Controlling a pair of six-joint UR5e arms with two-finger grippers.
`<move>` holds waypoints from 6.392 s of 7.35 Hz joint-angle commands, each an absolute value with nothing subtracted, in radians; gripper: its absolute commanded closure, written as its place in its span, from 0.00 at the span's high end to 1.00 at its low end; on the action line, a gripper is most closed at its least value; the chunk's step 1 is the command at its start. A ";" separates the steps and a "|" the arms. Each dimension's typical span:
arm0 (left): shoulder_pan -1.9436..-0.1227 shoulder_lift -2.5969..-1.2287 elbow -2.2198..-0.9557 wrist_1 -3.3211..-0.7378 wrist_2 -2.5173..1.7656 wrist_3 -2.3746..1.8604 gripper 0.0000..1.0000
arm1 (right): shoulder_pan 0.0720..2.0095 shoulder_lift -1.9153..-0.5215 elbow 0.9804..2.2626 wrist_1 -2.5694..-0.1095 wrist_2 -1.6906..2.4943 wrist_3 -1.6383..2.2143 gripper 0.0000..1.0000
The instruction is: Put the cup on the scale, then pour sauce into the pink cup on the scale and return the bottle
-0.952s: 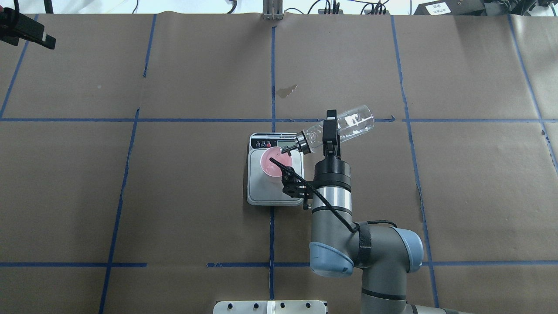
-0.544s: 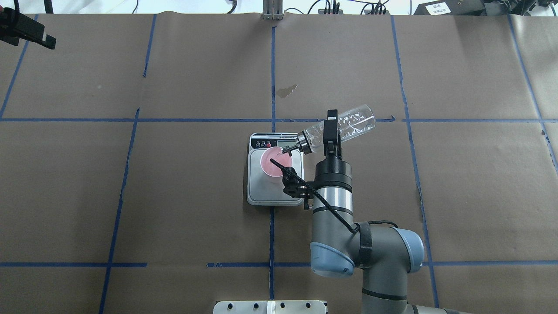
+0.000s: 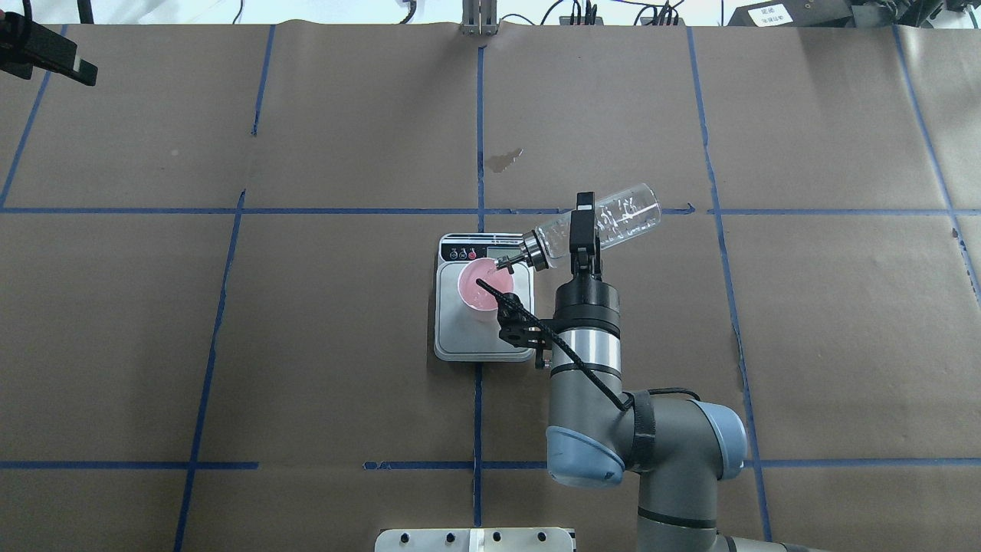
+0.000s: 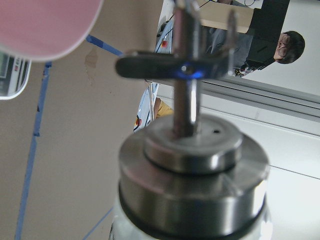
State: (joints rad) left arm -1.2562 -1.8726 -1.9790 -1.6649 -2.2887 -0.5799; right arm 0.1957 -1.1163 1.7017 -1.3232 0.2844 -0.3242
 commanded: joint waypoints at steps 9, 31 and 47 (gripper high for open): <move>-1.267 -1.881 -2.003 -1.637 -2.290 -0.580 0.87 | 0.187 -1.181 1.818 -1.315 0.428 0.248 0.00; -1.287 -1.888 -2.034 -1.608 -2.296 -0.583 0.87 | 0.226 -1.620 1.758 -0.606 0.612 1.161 0.00; -1.292 -1.885 -2.046 -1.606 -2.296 -0.589 0.88 | 0.170 -1.686 1.775 -0.526 0.629 1.166 1.00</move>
State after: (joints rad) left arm -1.2895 -1.8856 -2.0463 -1.6066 -2.2964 -0.5891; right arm 0.1931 -1.6766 1.7708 -0.5470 0.6399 1.1652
